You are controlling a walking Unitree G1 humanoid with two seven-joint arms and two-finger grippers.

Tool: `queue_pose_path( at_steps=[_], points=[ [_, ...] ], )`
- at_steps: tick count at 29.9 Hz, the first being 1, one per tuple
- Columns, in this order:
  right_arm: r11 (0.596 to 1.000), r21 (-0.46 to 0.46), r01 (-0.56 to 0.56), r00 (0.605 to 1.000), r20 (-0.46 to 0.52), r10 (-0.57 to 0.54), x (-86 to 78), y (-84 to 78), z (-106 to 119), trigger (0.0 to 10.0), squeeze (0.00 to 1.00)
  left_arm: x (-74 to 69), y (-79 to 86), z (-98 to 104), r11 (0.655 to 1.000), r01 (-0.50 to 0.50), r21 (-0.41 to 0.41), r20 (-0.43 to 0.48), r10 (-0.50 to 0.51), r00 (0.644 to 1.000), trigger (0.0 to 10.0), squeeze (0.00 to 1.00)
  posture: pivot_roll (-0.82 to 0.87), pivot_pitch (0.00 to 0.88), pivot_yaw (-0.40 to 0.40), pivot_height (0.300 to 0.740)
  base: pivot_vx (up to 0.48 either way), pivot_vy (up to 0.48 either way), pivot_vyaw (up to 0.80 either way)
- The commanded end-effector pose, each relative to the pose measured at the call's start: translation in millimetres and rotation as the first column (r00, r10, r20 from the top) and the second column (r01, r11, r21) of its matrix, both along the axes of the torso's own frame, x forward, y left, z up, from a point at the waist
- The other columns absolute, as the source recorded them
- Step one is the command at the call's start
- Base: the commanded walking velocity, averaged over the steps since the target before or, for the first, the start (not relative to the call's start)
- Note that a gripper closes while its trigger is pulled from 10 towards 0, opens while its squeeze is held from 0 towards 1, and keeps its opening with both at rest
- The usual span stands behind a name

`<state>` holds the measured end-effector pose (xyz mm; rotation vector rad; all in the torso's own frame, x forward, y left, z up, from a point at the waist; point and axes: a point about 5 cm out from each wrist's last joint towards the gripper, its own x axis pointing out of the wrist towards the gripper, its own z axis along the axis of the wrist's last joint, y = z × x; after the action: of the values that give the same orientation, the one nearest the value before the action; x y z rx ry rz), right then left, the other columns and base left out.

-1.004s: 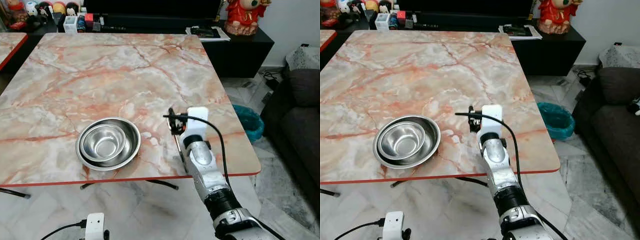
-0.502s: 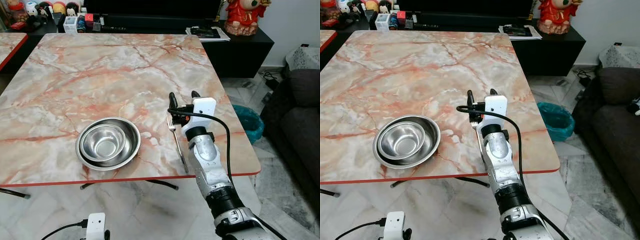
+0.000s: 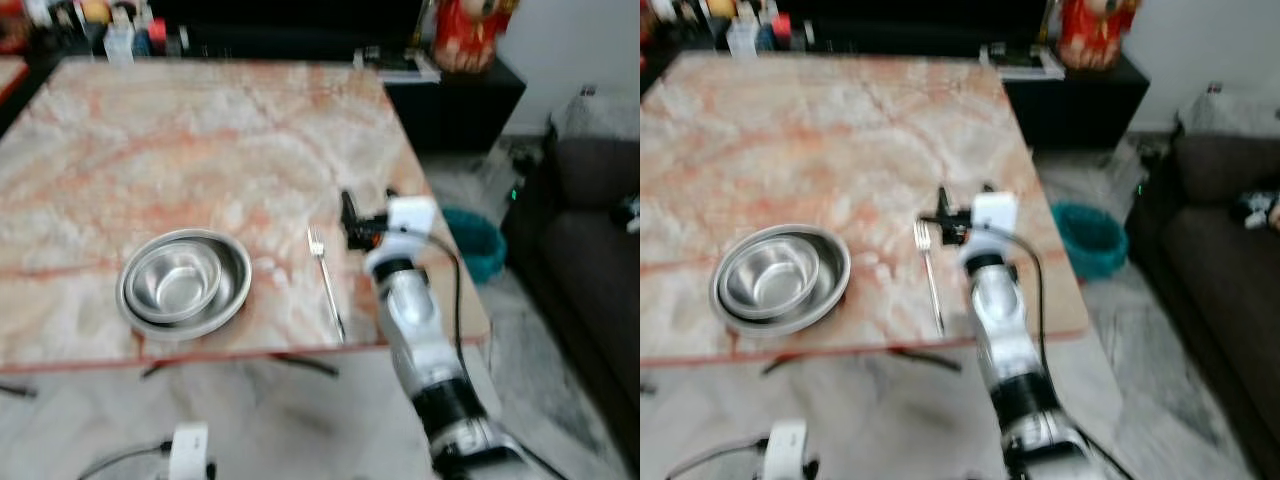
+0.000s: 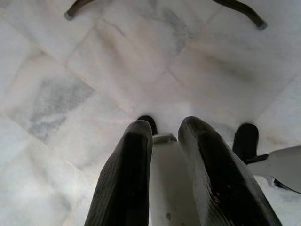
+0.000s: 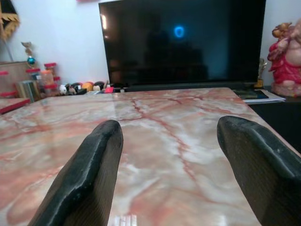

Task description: Setting the table

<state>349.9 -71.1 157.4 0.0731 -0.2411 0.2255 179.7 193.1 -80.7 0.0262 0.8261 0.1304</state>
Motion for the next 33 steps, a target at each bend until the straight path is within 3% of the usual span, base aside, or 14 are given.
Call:
queue_pose_path(
  at_steps=[1, 24, 33],
  points=[
    [1.0, 0.0, 0.025, 1.0, -0.015, -0.025, 1.1, -8.9, -4, 10.0, 0.0, -8.2, -8.9, -5, 1.0, 0.001, -0.023, -0.031, -0.002, 1.0, 10.0, 0.0, 0.06, 0.113, -0.075, 0.74, 0.0, -0.281, 0.0],
    [0.999, -0.018, 0.051, 0.997, -0.063, -0.052, 1.3, -19.0, -17, 10.0, 0.0, -6.8, -9.3, -5, 1.0, 0.003, -0.024, -0.028, -0.004, 1.0, 10.0, 0.0, 0.06, 0.113, -0.077, 0.74, 0.0, -0.281, 0.0],
    [0.993, -0.087, 0.085, 0.974, -0.201, -0.101, 1.1, -41.0, -51, 10.0, 0.0, -7.0, -9.8, -5, 1.0, -0.006, -0.026, -0.03, 0.005, 1.0, 10.0, 0.0, 0.06, 0.103, -0.081, 0.74, 0.0, 0.0, 0.0]
  ],
)
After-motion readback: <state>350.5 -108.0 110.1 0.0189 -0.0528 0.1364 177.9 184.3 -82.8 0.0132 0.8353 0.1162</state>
